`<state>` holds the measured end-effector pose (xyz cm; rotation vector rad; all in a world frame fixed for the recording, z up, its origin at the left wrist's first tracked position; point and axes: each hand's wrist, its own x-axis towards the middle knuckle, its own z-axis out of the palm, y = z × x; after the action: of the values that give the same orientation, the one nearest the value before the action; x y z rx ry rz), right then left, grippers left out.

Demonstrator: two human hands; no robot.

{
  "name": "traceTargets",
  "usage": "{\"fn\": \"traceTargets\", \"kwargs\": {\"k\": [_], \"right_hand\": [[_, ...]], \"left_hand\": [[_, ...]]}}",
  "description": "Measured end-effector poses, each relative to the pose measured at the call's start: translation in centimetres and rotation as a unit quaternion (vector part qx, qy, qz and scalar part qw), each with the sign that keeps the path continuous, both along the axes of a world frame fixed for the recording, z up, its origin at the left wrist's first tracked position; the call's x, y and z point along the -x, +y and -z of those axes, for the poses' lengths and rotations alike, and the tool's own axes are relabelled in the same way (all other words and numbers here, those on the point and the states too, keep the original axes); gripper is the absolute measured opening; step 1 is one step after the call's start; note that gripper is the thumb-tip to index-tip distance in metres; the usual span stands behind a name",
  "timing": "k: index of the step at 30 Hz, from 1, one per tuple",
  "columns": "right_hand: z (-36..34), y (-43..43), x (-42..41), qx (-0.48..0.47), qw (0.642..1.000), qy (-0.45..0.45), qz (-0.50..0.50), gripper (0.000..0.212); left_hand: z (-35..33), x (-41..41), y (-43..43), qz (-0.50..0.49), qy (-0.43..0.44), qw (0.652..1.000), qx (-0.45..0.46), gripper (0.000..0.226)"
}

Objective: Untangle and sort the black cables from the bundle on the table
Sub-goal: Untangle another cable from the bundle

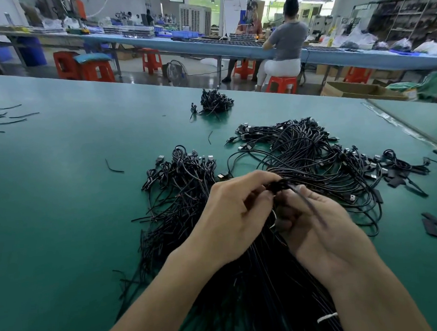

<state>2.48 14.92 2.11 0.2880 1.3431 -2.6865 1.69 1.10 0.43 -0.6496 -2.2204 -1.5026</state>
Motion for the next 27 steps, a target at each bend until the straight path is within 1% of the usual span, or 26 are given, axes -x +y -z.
{"fn": "traceTargets", "kwargs": {"k": [2,4,5,7,8,10,12,14,17,19,21,24,26,27], "right_hand": [[0.1,0.1,0.0,-0.029,0.999,0.033,0.016,0.022],[0.2,0.2,-0.1,-0.11,0.99,0.089,0.021,0.024],[0.3,0.2,-0.1,-0.153,0.981,0.119,0.025,0.028],[0.3,0.3,-0.2,-0.222,0.959,0.171,0.042,0.031],[0.1,0.3,-0.3,-0.249,0.949,0.188,0.052,0.029],[-0.1,0.3,-0.4,-0.285,0.935,0.203,0.061,0.026],[-0.2,0.3,-0.5,-0.288,0.933,0.207,0.059,0.025],[-0.2,0.4,-0.6,-0.271,0.938,0.21,0.049,0.027],[-0.1,0.3,-0.6,-0.209,0.956,0.204,0.022,0.027],[0.1,0.5,-0.4,-0.181,0.964,0.196,0.008,0.025],[0.0,0.7,-0.2,-0.164,0.969,0.187,0.002,0.021],[-0.1,0.9,-0.2,-0.132,0.973,0.188,-0.009,0.021],[0.0,0.9,-0.2,-0.142,0.97,0.196,-0.008,0.023],[0.1,0.9,-0.2,-0.163,0.966,0.203,0.002,0.026]], "left_hand": [[-0.2,-0.1,0.2,0.013,-0.065,0.995,-0.071,0.033],[-0.5,-0.1,0.1,0.013,-0.093,0.99,-0.108,0.033],[-0.5,0.0,0.0,0.015,-0.097,0.989,-0.113,0.03],[-0.6,0.1,-0.1,0.043,-0.113,0.984,-0.131,0.006],[-0.5,0.2,-0.2,0.056,-0.125,0.981,-0.136,0.009],[-0.2,0.3,-0.5,0.061,-0.144,0.979,-0.132,0.033],[-0.2,0.4,-0.7,0.039,-0.147,0.982,-0.116,0.051],[-0.1,0.6,-1.0,0.008,-0.135,0.987,-0.09,0.054],[-0.1,0.6,-1.4,-0.057,-0.065,0.995,-0.053,0.038],[-0.4,0.4,-1.3,-0.057,-0.041,0.996,-0.062,0.025],[-0.5,0.3,-1.0,-0.034,-0.056,0.995,-0.073,0.017],[-0.8,0.2,-0.9,0.01,-0.121,0.987,-0.102,0.013],[-1.0,0.1,-0.7,0.035,-0.156,0.977,-0.14,0.014],[-1.1,0.1,-0.6,0.041,-0.17,0.972,-0.159,0.018]]}}
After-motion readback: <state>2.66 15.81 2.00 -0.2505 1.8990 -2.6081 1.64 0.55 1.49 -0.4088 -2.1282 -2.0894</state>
